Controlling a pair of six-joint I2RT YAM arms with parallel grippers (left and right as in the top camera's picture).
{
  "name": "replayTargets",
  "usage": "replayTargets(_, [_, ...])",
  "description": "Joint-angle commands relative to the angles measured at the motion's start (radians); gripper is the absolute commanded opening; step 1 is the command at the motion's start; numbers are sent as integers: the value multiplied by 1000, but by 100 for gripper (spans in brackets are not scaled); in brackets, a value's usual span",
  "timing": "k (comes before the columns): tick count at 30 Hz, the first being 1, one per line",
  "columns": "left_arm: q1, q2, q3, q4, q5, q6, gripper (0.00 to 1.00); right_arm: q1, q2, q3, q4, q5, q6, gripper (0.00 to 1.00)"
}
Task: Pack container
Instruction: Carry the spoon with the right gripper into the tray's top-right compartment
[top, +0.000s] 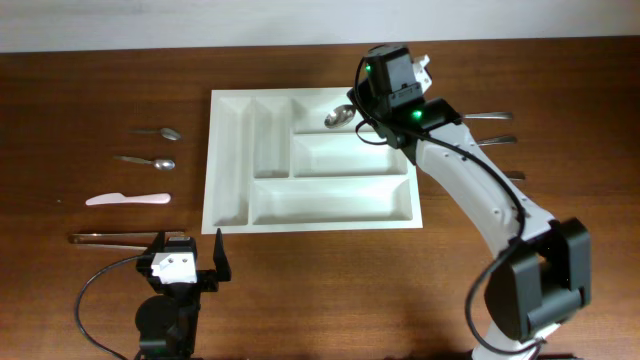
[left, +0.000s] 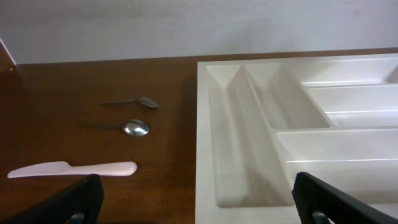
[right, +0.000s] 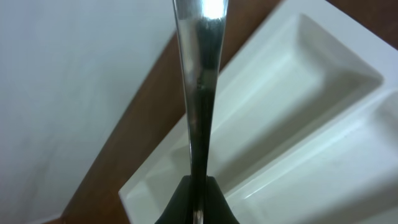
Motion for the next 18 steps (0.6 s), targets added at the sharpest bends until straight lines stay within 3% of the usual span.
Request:
replayTargets(1, [0,-7,0,-8,14,12,99,1,53,17,3,45,147,4])
replayTargets(18, [0,-7,0,-8,14,12,99,3,222,17,135,2,263,4])
